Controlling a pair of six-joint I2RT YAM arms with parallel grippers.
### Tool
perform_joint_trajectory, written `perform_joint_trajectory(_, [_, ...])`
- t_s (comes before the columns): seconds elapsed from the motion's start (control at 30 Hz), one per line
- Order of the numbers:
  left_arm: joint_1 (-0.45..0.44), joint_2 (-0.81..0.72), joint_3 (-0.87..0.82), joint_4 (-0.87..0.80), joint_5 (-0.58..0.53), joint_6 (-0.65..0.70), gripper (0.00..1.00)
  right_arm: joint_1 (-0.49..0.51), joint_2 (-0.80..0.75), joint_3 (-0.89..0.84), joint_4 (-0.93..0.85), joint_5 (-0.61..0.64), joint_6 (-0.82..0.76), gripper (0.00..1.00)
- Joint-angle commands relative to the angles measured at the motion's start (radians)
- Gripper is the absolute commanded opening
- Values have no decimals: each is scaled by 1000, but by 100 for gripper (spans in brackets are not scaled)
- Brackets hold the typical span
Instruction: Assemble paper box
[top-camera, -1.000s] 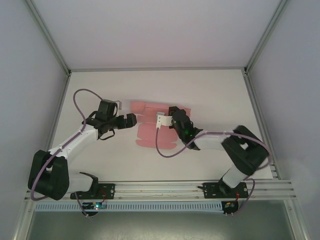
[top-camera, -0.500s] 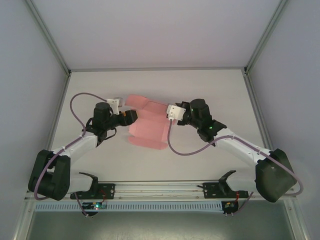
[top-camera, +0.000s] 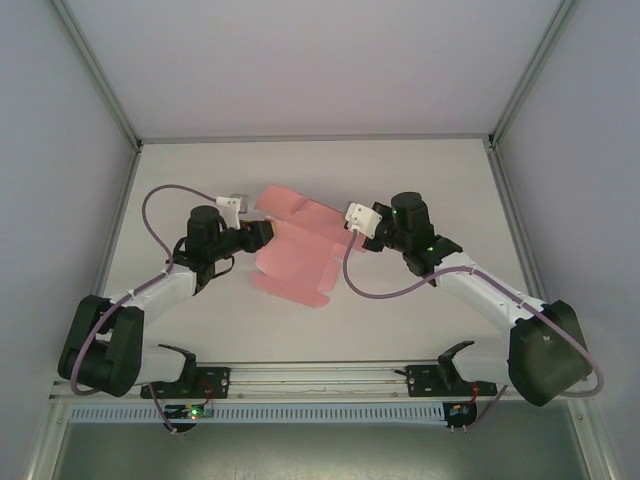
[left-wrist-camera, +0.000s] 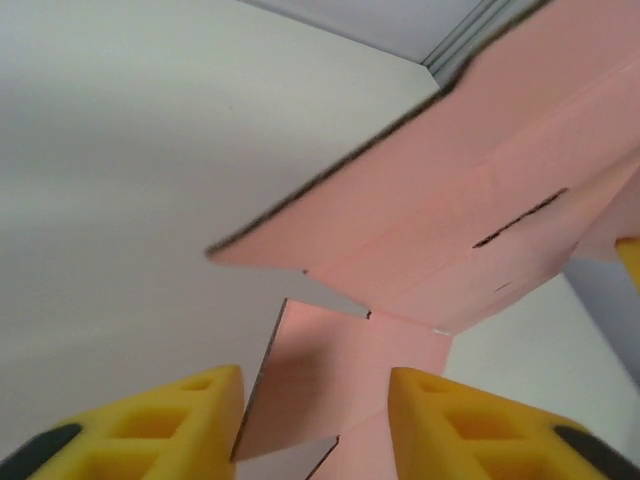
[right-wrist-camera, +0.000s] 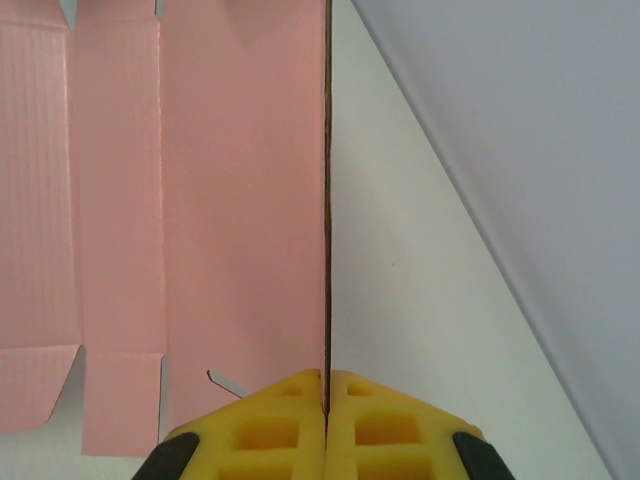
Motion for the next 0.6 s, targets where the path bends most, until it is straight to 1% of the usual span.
perform_joint_trajectory(0.0, [11,14,40,17,47,25,27,-6,-4,41,-4,-53,44,0])
perform_joint_trajectory(0.07, [9,27,37,39,52,21,11,-6,7,46,-6,-46,46,0])
perform_joint_trajectory(0.1, [9,30,36,51,55,15,7,-5,14,50,-7,-36,51,0])
perform_joint_trajectory(0.17, [-4,26,40,33,23,38,6,-6,30,68,-31,-19,56,0])
perform_joint_trajectory(0.23, [-46,12,53,-27,-62,113,5,-3,47,87,-59,-8,67,0])
perform_joint_trajectory(0.33, [-149,-9,95,-152,-243,265,4,8,67,106,-85,2,75,0])
perform_joint_trajectory(0.4, [-224,-6,132,-219,-382,343,3,27,75,108,-98,15,60,0])
perform_joint_trajectory(0.47, [-272,9,166,-253,-480,373,2,58,83,97,-92,60,27,0])
perform_joint_trajectory(0.57, [-339,46,222,-296,-576,403,2,100,105,90,-87,124,7,0])
